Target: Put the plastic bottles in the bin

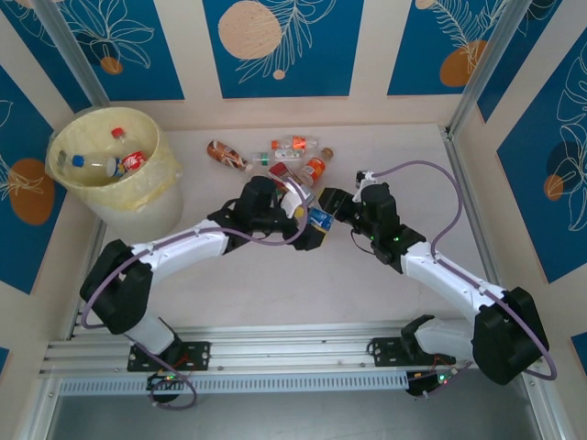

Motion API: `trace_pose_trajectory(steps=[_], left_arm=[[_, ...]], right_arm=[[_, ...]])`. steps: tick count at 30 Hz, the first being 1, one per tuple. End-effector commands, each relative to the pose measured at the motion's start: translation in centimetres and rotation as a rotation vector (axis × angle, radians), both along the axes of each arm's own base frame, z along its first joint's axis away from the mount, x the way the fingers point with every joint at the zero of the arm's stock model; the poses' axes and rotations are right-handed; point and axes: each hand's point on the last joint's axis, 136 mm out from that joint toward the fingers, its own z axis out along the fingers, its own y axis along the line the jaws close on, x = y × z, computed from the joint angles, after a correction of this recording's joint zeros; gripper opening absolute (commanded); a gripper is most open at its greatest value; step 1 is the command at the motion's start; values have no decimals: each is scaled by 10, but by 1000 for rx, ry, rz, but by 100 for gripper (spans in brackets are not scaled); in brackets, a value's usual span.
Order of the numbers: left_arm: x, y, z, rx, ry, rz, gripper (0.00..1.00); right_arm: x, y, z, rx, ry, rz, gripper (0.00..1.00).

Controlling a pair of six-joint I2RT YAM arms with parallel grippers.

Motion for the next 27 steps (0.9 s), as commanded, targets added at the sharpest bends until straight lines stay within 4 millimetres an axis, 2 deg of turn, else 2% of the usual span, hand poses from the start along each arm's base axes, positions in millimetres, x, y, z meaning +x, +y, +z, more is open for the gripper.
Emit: trace_pose_trajectory(steps=[1, 5, 14, 16, 20, 27], left_arm=[[21, -7, 2, 23, -64, 68, 100], [33, -10, -2, 47, -68, 104, 96], [23, -20, -8, 3, -39, 27, 54], [21, -22, -7, -3, -27, 18, 47], [26, -19, -6, -11, -37, 48, 43], [35, -9, -3, -6, -59, 111, 43]], right_arm=[[1, 12, 22, 66, -46, 30, 53], [0, 20, 23, 78, -36, 40, 53], [-1, 27, 29, 102, -15, 49, 54], [-1, 26, 31, 107, -13, 45, 57], [-3, 21, 32, 98, 0, 39, 76], [-7, -4, 49, 70, -27, -32, 89]])
